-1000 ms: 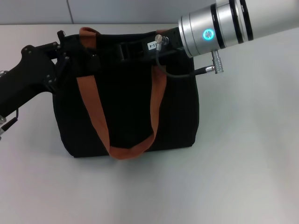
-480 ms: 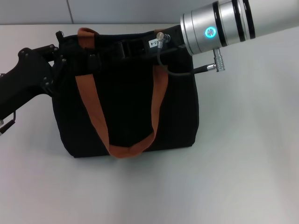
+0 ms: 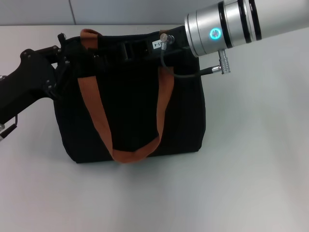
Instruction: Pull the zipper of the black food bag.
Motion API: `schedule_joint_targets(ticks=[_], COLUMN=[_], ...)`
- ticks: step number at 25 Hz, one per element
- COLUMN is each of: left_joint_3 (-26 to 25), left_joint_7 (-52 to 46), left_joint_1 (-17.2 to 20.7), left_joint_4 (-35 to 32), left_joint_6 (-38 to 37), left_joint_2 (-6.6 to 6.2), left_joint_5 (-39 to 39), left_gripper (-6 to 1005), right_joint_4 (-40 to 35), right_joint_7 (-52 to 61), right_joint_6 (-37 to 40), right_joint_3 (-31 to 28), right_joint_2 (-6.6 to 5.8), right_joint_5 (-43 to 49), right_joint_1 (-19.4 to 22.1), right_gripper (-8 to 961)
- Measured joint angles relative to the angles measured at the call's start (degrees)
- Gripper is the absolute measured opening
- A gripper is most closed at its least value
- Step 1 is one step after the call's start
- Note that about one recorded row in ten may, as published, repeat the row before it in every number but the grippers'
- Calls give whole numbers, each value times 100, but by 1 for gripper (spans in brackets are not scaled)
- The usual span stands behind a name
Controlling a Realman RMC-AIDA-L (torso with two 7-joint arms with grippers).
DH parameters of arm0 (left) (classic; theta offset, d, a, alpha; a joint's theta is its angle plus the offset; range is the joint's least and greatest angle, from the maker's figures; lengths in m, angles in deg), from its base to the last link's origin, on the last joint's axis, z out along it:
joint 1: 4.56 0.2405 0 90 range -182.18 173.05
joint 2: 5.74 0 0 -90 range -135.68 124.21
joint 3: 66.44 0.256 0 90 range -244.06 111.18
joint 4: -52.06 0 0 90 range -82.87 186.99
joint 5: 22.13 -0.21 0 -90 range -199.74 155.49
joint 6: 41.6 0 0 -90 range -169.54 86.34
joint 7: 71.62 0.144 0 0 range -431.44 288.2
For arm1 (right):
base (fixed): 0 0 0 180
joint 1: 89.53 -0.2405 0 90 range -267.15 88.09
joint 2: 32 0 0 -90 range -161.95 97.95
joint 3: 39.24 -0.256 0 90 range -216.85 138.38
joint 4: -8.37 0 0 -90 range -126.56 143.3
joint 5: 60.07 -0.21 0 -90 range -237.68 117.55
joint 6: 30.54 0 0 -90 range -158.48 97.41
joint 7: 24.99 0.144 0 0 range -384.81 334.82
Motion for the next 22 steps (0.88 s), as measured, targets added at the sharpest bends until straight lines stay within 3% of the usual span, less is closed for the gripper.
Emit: schedule_joint_targets(ticks=[3,22], left_joint_3=[30,-2], left_joint_7=[0,-9], left_joint_1=[-10,12], left_joint_4=[0,3], left_joint_6=[-7,-37], left_joint_2=[0,9], left_joint_5=[-1,-7], left_gripper=[12,13], right_joint_4=[3,-171], right_joint_7=[-1,71], right_joint_6=[-4,-154], right_joint_3=[0,18], right_joint_2=[6,-4], right_joint_5=[0,91], right_joint_1=[-10,132], right_gripper=[107,26])
